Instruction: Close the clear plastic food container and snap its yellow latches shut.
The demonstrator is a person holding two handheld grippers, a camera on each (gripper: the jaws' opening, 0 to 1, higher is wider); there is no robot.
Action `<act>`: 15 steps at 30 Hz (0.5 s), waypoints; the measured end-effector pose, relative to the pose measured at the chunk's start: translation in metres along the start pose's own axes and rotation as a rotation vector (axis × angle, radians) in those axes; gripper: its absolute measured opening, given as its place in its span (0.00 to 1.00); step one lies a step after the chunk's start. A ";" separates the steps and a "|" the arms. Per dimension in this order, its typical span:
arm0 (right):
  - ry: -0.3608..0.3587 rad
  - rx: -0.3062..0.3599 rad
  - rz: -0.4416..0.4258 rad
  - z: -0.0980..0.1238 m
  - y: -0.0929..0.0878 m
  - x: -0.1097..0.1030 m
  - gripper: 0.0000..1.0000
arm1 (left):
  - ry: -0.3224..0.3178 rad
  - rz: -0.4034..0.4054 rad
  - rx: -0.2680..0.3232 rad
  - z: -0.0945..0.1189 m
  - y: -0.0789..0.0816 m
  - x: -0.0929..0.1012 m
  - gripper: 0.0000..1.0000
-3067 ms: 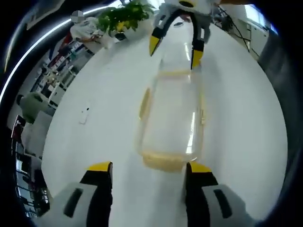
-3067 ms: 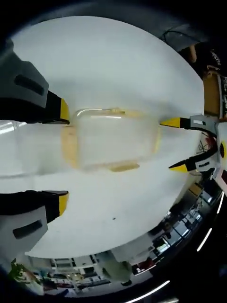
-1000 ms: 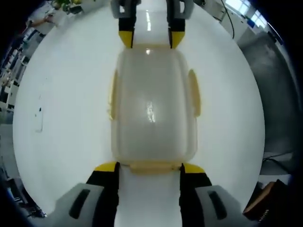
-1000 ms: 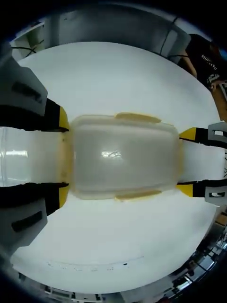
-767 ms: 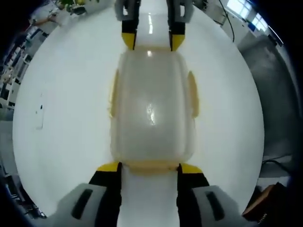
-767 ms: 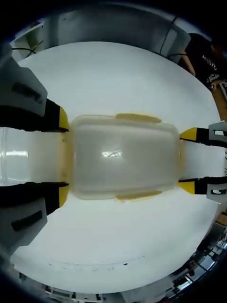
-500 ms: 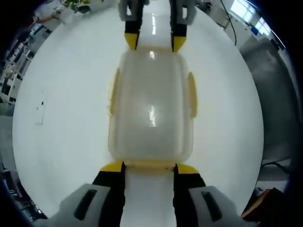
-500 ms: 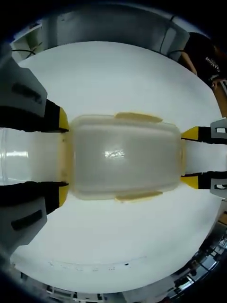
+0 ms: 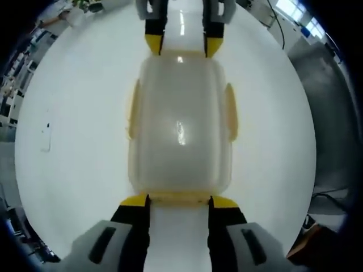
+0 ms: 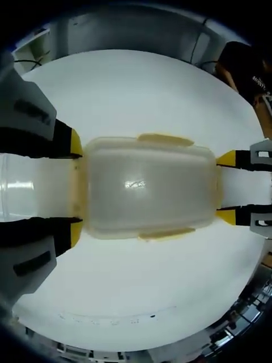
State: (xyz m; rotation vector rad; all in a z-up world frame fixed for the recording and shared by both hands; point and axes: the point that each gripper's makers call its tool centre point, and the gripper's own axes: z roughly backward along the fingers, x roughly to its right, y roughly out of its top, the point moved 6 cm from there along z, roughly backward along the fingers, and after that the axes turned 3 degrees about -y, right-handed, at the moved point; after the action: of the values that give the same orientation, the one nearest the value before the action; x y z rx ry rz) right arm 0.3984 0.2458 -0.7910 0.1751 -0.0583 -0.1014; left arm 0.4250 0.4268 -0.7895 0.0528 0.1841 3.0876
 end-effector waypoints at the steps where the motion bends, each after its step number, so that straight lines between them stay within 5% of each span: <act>1: 0.001 -0.001 0.001 0.000 0.000 0.000 0.37 | -0.002 -0.004 -0.006 0.000 0.000 -0.001 0.34; 9: 0.002 0.008 -0.006 0.000 0.001 -0.001 0.37 | -0.014 -0.009 -0.014 -0.007 -0.012 -0.034 0.34; 15: 0.004 0.017 -0.005 0.000 0.001 -0.001 0.37 | -0.008 0.001 -0.028 -0.009 -0.012 -0.039 0.34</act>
State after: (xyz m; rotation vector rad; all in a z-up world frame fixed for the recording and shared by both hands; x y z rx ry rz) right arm 0.3974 0.2465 -0.7908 0.1922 -0.0547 -0.1055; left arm 0.4642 0.4358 -0.8012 0.0637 0.1400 3.0899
